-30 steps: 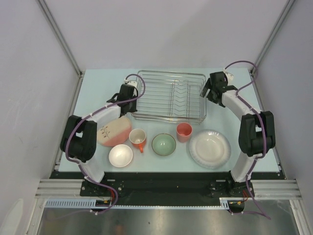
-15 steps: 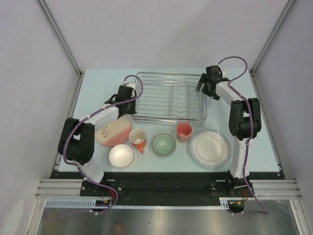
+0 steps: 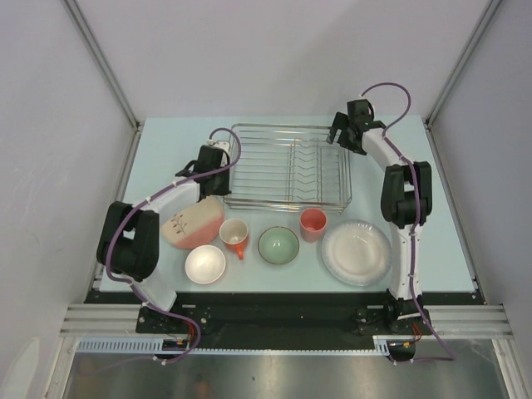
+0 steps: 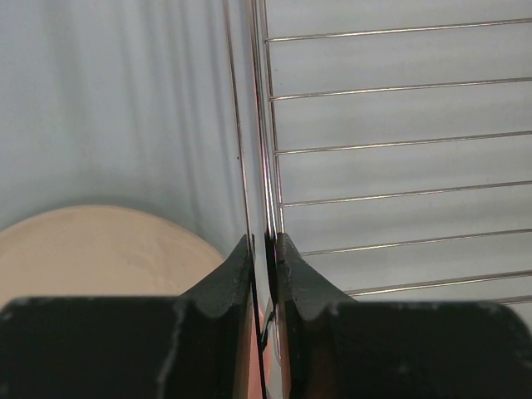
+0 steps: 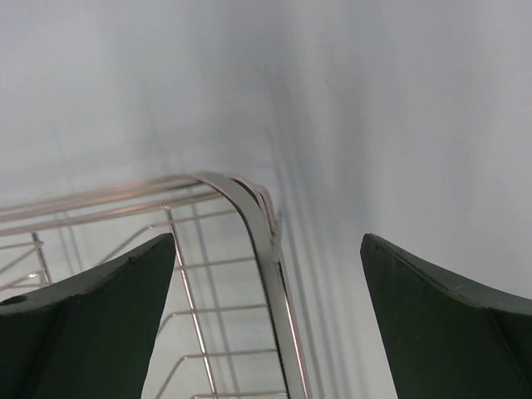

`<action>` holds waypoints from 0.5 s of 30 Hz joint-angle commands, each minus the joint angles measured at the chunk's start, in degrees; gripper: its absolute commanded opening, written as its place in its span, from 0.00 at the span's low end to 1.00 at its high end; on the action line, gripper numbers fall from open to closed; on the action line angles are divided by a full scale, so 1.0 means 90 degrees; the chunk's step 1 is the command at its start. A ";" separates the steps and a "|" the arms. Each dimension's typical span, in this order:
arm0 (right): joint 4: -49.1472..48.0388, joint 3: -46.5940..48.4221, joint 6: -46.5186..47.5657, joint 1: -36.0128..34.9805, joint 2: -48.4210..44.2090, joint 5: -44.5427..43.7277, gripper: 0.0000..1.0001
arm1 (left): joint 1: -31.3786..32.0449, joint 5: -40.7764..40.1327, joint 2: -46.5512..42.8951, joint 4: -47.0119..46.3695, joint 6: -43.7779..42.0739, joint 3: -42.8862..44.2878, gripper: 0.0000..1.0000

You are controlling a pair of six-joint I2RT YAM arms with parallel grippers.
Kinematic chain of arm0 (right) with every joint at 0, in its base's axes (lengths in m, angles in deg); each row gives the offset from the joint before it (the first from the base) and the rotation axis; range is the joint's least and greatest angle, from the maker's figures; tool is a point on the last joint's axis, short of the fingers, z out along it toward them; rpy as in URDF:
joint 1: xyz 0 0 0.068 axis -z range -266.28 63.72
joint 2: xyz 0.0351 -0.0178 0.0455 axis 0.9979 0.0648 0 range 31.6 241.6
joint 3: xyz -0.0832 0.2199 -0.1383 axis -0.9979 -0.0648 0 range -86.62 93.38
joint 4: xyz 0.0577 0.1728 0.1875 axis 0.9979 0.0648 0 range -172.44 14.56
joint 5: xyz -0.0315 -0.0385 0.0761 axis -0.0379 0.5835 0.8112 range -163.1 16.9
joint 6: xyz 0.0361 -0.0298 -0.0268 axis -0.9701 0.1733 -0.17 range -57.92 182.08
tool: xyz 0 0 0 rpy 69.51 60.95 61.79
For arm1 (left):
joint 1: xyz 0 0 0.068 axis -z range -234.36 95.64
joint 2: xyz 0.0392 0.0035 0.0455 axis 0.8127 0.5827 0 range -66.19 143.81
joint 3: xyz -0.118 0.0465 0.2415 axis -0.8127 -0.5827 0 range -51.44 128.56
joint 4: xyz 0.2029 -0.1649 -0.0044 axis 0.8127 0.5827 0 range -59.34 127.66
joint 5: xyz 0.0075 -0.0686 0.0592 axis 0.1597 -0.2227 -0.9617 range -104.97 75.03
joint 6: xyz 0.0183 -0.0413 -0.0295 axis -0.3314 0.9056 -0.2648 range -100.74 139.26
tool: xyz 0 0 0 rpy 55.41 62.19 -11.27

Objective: Load the mixed dishes into the dish rack

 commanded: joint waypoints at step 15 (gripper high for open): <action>0.0278 0.0994 0.0578 -0.0192 -0.0183 -0.0100 1.00 | 0.0052 0.1212 -0.0064 0.1180 -0.0583 0.1077 0.83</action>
